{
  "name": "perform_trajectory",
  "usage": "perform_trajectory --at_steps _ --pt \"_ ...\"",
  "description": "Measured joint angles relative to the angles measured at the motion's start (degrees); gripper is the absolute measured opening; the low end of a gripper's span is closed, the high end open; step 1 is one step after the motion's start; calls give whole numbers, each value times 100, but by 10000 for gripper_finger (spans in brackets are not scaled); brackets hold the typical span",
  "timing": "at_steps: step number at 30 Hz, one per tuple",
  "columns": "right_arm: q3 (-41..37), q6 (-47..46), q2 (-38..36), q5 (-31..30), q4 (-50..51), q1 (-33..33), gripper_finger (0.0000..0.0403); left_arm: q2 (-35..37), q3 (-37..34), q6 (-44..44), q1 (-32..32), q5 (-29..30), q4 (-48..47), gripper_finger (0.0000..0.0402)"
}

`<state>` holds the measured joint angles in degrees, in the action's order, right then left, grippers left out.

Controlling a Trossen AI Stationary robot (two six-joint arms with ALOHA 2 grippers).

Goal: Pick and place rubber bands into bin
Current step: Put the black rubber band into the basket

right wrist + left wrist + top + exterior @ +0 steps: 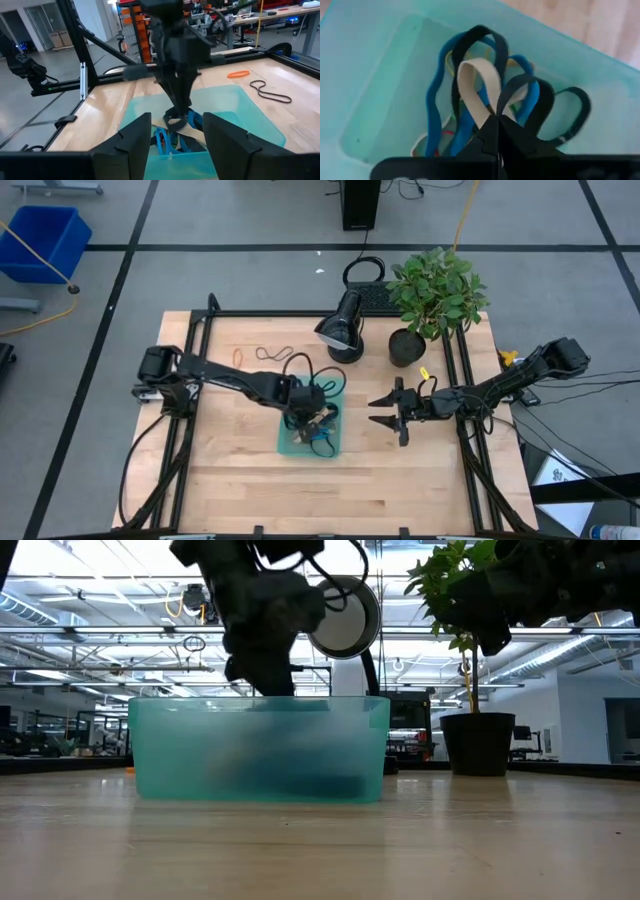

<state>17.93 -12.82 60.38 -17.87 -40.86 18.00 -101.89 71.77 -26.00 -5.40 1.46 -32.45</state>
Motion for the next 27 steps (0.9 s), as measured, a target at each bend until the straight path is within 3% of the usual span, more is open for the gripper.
perform_trajectory --at_steps 11,23,27 --pt "2 -65 2 0 -17 0 174 -181 0 387 173 16 557 57" --pt "2 -151 2 -2 -19 0 174 -155 0 619 168 -38 553 66" --pt "2 -151 2 0 -55 0 172 -153 0 628 169 -40 558 105"
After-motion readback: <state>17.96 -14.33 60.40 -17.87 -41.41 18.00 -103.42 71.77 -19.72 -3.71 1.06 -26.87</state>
